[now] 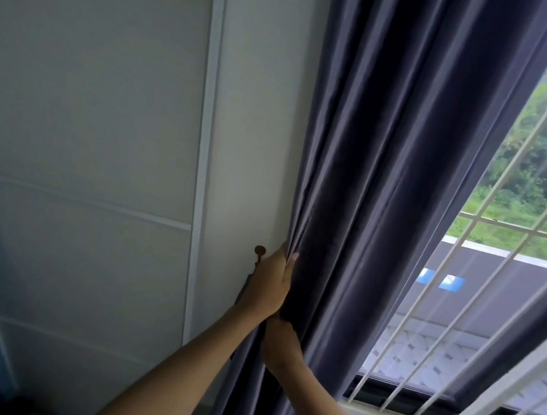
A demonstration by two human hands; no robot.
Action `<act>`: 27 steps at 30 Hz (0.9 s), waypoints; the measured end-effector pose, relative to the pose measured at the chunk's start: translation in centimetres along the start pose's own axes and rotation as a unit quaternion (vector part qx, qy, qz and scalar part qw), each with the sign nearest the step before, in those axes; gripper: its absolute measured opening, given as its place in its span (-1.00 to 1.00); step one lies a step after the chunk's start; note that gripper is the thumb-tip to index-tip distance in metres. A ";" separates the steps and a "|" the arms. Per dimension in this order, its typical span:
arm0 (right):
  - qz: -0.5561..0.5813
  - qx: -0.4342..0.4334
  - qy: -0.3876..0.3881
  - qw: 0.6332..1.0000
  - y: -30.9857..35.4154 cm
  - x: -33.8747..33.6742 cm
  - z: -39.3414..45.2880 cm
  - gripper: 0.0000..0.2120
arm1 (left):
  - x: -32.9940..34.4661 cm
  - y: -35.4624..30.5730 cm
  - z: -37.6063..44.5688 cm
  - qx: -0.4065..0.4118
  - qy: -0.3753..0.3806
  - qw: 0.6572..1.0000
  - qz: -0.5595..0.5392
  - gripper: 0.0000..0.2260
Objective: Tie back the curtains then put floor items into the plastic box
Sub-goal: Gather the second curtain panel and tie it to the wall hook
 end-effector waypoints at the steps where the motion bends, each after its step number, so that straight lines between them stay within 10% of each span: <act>1: 0.024 -0.017 0.027 0.999 0.1 -0.4 0.0 -0.43 | 0.0 0.5 0.2 -0.001 -0.005 1.000 0.020 -0.68; 4: 0.101 -0.093 -0.081 0.987 0.8 -5.7 -0.5 -0.45 | -0.6 2.1 0.8 0.014 -0.021 0.998 0.062 -0.65; 8: 0.178 -0.246 -0.458 0.835 4.2 -18.9 -3.9 -0.54 | -1.4 3.1 1.5 0.057 -0.048 0.995 0.064 -0.66; 13: 0.270 -0.253 -0.559 0.742 5.7 -26.9 -2.8 -0.36 | -1.0 3.8 1.8 0.043 -0.065 0.995 0.057 -0.66; 18: 0.383 -0.130 -0.422 0.811 2.7 -23.6 1.9 -0.22 | -0.4 4.5 2.1 0.037 -0.070 0.994 0.074 -0.67; 27: 0.209 -0.119 -0.265 0.934 -0.6 -11.6 3.1 -0.48 | -1.5 4.2 2.1 0.062 -0.089 0.993 0.040 -0.69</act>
Point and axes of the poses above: each hand's wrist, its own z-axis towards the middle knuckle, its own x-axis out of the palm, y = z × x, the point moved 4 cm from there along z, towards the middle knuckle, and after that the axes turned 7 degrees about z, right-handed, at the moved point
